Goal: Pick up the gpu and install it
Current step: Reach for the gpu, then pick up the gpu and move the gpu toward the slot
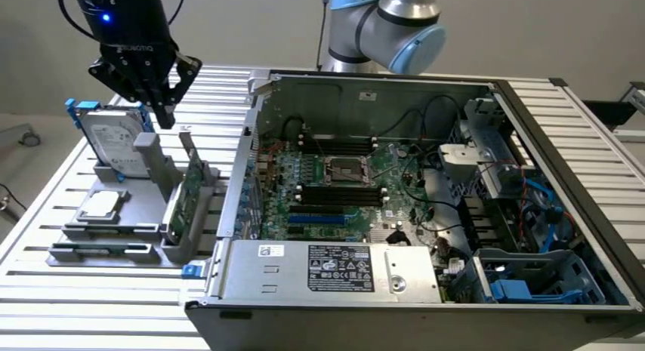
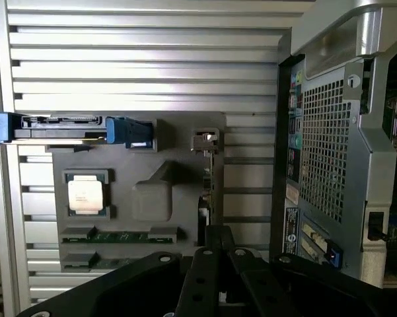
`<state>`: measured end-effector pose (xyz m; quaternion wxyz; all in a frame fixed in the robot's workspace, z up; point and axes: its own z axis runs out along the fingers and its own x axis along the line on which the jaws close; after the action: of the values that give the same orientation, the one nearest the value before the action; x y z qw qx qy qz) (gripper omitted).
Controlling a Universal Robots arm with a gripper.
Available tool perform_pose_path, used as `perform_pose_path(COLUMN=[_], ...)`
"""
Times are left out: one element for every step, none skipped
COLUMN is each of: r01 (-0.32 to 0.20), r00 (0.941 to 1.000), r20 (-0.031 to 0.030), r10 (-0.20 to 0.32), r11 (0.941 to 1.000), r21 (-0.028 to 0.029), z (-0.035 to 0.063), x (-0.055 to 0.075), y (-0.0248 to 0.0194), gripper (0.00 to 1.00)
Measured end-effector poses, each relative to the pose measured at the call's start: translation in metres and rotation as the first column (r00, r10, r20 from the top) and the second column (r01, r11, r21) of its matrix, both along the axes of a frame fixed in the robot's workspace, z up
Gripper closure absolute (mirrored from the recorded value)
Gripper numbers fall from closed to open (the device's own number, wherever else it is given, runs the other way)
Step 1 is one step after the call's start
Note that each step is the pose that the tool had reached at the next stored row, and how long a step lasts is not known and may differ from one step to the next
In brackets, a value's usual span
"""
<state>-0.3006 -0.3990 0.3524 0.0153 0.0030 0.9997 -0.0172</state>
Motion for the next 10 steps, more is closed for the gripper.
perform_pose_path(r01=[0.000,0.000,0.000,0.000,0.000,0.000,0.000,0.000,0.000,0.000], r00=[1.0000,1.0000,1.0000,1.0000,1.0000,1.0000,1.0000,1.0000,1.0000,1.0000], r20=[0.0009,0.0009,0.0010,0.0010,0.0010,0.0010,0.0010,0.0010,0.0010,0.0010], r10=[0.000,0.000,0.000,0.000,0.000,0.000,0.000,0.000,0.000,0.000], r11=[1.0000,1.0000,1.0000,1.0000,1.0000,1.0000,1.0000,1.0000,1.0000,1.0000], r21=[0.0001,0.0001,0.0001,0.0001,0.0002,0.0001,0.0002,0.0002,0.0002,0.0001], z=[0.0000,0.0000,0.0000,0.0000,-0.0001,0.0000,-0.0001,-0.0001,-0.0001,0.0000], x=[-0.0003,-0.0003,-0.0003,-0.0004,-0.0004,-0.0004,-0.0004,-0.0004,-0.0004,-0.0004], y=[0.0000,0.0000,0.0000,0.0000,0.0000,0.0000,0.0000,0.0000,0.0000,0.0000], gripper=[0.89,0.89,0.89,0.89,0.89,0.89,0.89,0.89,0.89,0.89])
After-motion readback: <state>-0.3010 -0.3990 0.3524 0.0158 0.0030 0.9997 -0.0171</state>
